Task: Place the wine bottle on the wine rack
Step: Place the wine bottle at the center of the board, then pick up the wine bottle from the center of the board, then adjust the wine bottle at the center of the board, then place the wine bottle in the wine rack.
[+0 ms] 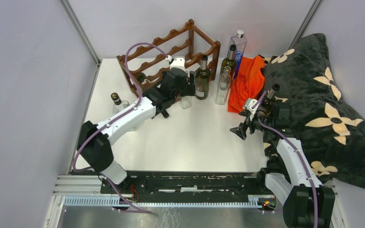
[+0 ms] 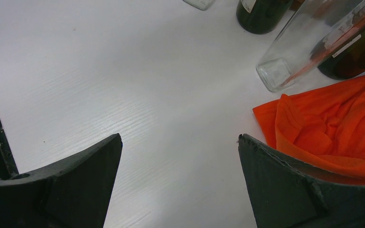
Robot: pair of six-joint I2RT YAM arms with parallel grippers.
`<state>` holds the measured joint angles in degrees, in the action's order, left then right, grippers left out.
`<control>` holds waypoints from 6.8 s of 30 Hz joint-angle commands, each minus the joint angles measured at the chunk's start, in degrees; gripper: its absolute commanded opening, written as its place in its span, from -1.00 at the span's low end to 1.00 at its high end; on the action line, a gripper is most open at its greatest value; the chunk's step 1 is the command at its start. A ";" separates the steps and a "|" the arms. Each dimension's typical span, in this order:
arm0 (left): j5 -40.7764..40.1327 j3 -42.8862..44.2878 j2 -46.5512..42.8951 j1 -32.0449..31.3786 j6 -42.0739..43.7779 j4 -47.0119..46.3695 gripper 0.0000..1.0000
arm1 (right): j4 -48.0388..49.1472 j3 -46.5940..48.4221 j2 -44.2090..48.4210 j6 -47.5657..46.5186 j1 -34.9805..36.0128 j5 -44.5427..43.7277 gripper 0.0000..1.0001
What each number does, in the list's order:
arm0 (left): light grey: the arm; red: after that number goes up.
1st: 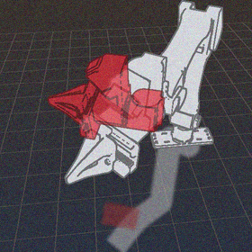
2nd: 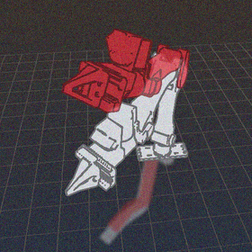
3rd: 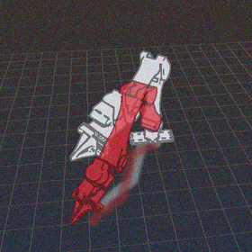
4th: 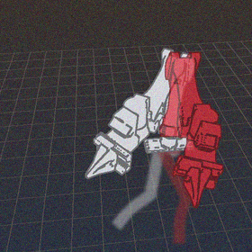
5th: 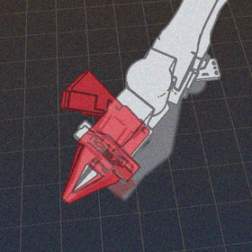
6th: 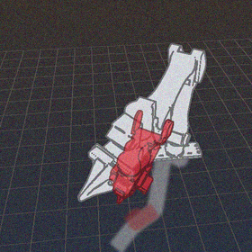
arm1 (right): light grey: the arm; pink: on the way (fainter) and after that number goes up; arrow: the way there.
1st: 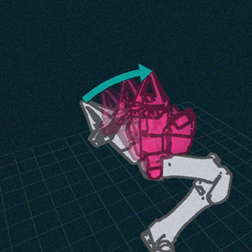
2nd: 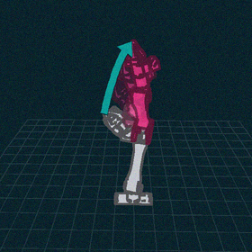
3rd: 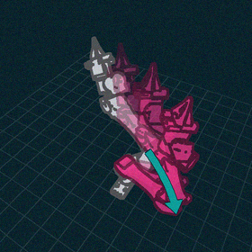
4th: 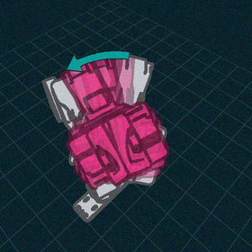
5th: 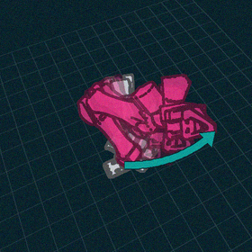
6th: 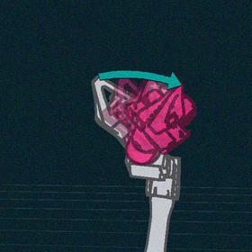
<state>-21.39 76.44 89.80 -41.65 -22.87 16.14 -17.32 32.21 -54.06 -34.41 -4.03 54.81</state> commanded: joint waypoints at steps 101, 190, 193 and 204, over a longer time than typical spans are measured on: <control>-23.05 -8.63 10.71 -18.78 66.65 -31.25 -0.96 | 0.97 0.14 0.62 -1.68 -0.32 -1.37 0.96; -1.98 -19.19 -0.46 -6.61 41.29 -18.89 1.00 | -0.54 0.66 0.88 -2.88 -0.27 -1.02 0.96; 0.28 -19.69 -2.71 -6.68 38.73 -17.63 1.00 | -0.51 0.67 0.88 -2.94 -0.27 -1.10 0.96; 6.32 -20.28 -12.17 -6.65 29.62 -11.58 1.00 | -0.52 0.57 0.71 -3.13 -0.27 -1.19 0.96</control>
<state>-18.85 55.99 82.50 -48.14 13.47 2.98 -18.57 32.21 -54.15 -36.42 -4.19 53.08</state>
